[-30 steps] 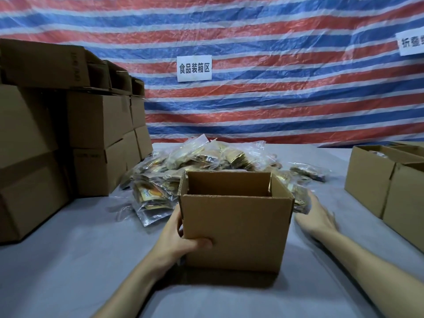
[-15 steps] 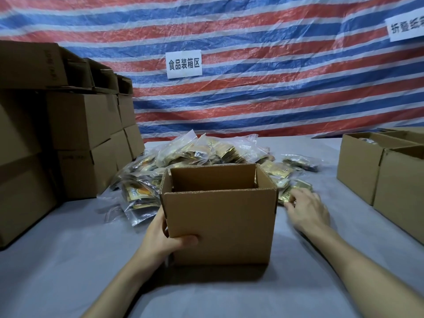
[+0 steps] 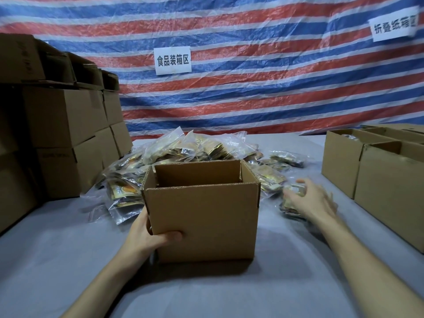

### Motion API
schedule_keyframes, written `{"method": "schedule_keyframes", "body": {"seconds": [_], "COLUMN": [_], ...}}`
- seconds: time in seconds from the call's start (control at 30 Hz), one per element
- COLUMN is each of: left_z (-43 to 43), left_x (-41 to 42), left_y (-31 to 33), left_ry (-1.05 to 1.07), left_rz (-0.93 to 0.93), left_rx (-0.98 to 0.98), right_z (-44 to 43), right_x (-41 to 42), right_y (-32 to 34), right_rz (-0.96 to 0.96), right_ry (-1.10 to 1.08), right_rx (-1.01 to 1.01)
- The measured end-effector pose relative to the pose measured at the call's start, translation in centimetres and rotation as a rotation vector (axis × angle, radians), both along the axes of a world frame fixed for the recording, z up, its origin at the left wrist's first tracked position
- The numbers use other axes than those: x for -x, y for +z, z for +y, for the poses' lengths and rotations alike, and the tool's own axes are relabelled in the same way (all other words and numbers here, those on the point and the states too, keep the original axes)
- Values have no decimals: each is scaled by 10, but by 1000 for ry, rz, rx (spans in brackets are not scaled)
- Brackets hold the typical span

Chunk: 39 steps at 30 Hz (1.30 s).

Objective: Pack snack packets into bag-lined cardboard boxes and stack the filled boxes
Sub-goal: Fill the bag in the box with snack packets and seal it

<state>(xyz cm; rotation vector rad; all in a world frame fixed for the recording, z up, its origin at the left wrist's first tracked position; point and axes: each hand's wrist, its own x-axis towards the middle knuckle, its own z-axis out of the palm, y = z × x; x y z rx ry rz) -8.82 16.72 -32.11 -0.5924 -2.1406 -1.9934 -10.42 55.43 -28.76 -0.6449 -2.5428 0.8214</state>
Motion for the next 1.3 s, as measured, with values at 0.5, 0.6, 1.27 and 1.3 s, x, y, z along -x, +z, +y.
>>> {"method": "schedule_keyframes", "body": {"seconds": [0.5, 0.6, 1.27, 1.3], "left_z": [1, 1, 1, 1], "left_x": [-3, -4, -3, -3], "left_y": [4, 5, 10, 10], "left_ry": [-12, -20, -89, -91], "left_rz": [-5, -13, -59, -56], "left_rx": [0, 2, -24, -30], "right_z": [-29, -39, -27, -27], "right_x": [-3, -5, -37, -40], "right_y": [0, -2, 111, 122], "right_rz": [-56, -141, -155, -157], "right_ry": [54, 70, 86, 89], "right_rx": [-283, -338, -159, -133]}}
